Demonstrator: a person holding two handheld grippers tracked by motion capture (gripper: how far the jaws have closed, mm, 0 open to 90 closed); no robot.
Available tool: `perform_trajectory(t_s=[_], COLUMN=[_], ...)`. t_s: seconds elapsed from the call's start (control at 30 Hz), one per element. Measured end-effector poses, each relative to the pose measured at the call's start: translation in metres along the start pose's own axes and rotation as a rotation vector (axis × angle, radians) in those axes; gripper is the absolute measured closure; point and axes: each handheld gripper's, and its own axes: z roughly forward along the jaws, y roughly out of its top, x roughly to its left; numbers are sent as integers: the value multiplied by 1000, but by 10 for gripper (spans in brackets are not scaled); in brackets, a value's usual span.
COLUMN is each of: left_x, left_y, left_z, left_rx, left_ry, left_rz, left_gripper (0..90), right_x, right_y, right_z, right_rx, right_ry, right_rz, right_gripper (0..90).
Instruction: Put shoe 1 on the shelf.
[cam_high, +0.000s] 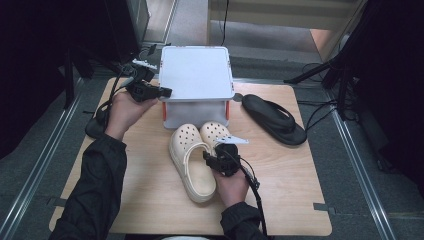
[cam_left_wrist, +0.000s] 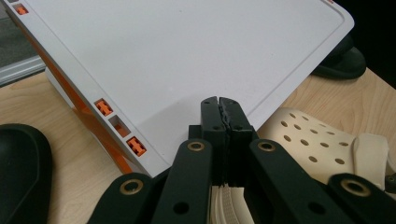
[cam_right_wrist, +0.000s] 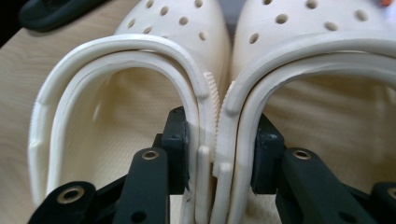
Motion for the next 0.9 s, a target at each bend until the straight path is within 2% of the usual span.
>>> perform_trajectory(t_s=[0.07,0.27,0.5,0.53,0.63,0.9], left_x=[0,1,2,2,3,3], left_y=[0,0,0,0,0,-1], left_z=[0,0,-1,-1,-1,-1], left_rx=[8,3,6,6,4,0], left_ry=[0,0,-4,-7,-11,-13], left_rz=[0,0,1,0,0,2], left_gripper=[900,900,900,900,900,900], right_x=[-1,0,-1,-3,-5,-13], right_y=[1,10,34,45,58,86], right_z=[-2,-8,-3,3,12,35], right_rx=[-12,-27,-22,-19,-17,-21], right_ry=[-5,31,12,8,6,-32], right_rz=[-2,4,-34,-38,-40,-43], right_gripper=[664,664,663,663,662,662])
